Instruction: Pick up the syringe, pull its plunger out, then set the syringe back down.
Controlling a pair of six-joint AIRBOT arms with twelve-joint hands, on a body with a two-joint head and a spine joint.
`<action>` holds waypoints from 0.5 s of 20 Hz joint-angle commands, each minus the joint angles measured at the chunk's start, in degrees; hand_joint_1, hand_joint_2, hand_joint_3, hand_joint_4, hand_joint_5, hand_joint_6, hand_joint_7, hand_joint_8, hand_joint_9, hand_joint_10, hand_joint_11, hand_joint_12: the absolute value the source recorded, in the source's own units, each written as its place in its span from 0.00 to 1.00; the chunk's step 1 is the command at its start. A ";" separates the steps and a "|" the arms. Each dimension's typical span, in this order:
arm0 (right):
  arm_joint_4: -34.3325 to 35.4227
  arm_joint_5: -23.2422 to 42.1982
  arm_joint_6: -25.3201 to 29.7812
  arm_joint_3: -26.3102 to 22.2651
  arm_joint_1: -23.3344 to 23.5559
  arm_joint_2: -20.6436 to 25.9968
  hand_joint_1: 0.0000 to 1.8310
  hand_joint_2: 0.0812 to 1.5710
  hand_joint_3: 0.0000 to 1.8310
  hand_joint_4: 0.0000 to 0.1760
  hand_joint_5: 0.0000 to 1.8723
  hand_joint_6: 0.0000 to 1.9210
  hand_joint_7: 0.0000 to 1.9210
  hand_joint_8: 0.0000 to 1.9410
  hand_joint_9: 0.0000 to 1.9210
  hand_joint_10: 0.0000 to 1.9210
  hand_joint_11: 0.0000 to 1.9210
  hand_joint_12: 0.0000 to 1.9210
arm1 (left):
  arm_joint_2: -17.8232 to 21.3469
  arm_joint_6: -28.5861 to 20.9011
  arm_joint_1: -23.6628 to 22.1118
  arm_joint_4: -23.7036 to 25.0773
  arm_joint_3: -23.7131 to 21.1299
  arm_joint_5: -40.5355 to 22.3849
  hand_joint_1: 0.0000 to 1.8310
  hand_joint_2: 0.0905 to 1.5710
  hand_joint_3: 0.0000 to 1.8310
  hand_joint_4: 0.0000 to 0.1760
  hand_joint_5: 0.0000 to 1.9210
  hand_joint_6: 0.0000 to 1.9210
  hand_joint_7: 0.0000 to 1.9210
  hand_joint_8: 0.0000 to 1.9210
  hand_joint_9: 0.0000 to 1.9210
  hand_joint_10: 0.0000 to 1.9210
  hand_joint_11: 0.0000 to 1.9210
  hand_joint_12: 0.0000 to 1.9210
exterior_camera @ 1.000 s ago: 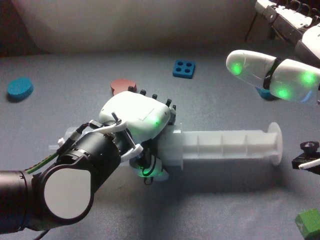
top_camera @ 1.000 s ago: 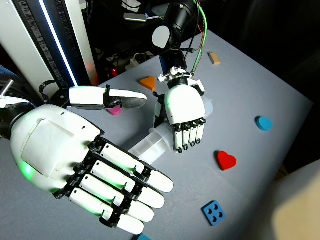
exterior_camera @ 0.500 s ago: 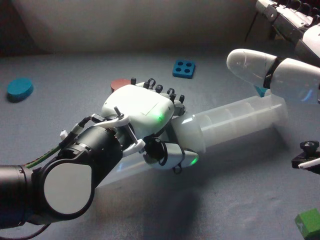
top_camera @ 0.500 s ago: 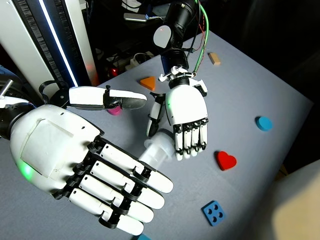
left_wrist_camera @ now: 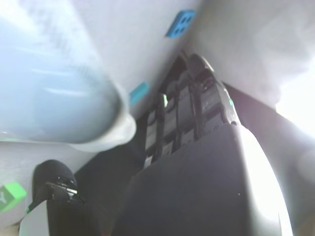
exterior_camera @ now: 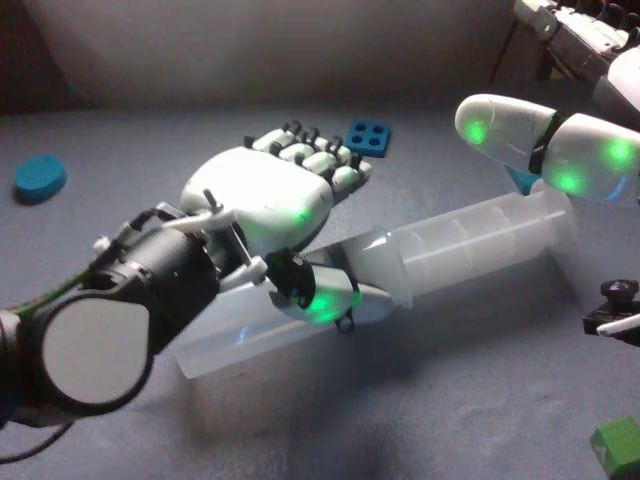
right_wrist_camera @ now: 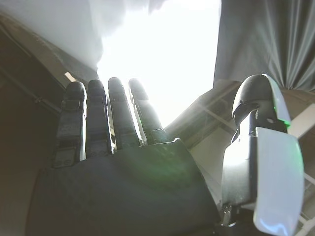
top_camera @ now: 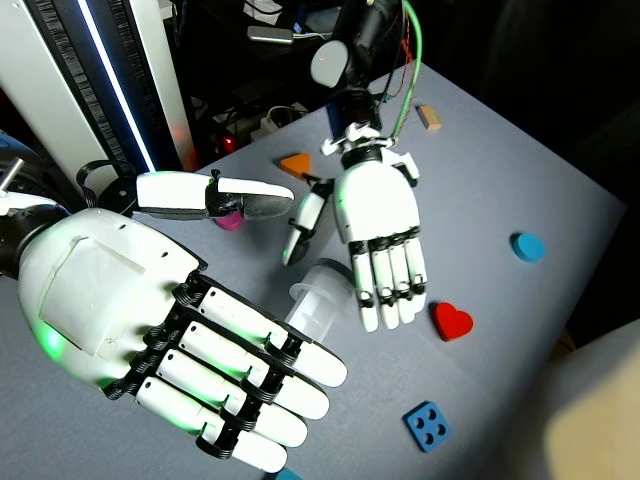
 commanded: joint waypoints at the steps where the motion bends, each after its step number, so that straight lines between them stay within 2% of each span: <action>1: -3.09 6.19 0.74 0.26 0.28 -0.01 0.04 0.60 0.00 0.00 0.00 0.00 0.00 0.00 0.00 0.00 0.00 0.00 | 0.50 0.08 -0.99 3.03 -0.21 3.67 0.14 0.60 0.00 0.00 0.11 0.00 0.09 0.00 0.07 0.00 0.00 0.35; 5: -3.09 6.36 0.82 0.27 0.21 0.01 0.04 0.60 0.00 0.00 0.00 0.00 0.00 0.00 0.00 0.00 0.00 0.00 | 4.55 0.17 -2.99 2.84 -1.99 2.67 0.13 0.60 0.00 0.00 0.11 0.00 0.09 0.00 0.08 0.00 0.00 0.35; 7: -3.09 6.42 0.84 0.27 0.20 0.01 0.04 0.61 0.00 0.00 0.00 0.00 0.00 0.00 0.00 0.00 0.00 0.00 | 6.46 5.47 -5.22 -1.55 -3.05 2.19 0.13 0.60 0.00 0.00 0.11 0.00 0.10 0.00 0.09 0.01 0.00 0.35; 8: -3.09 6.43 0.84 0.27 0.20 0.01 0.04 0.61 0.00 0.00 0.03 0.00 0.05 0.00 0.02 0.00 0.02 0.01 | 7.35 7.67 -6.37 -3.83 -3.56 2.19 0.14 0.60 0.00 0.00 0.12 0.00 0.11 0.00 0.10 0.01 0.00 0.37; 9: -3.09 6.45 0.84 0.27 0.18 0.01 0.05 0.61 0.00 0.00 0.07 0.00 0.10 0.02 0.06 0.00 0.00 0.12 | 7.93 10.41 -7.38 -5.95 -3.98 2.29 0.14 0.61 0.00 0.00 0.13 0.00 0.13 0.00 0.12 0.00 0.01 0.39; 10: -3.09 6.47 0.84 0.26 0.16 0.02 0.07 0.61 0.00 0.00 0.14 0.00 0.19 0.01 0.15 0.00 0.00 0.35 | 8.74 15.05 -8.97 -10.43 -4.92 3.70 0.14 0.62 0.00 0.00 0.17 0.00 0.16 0.00 0.16 0.01 0.03 0.40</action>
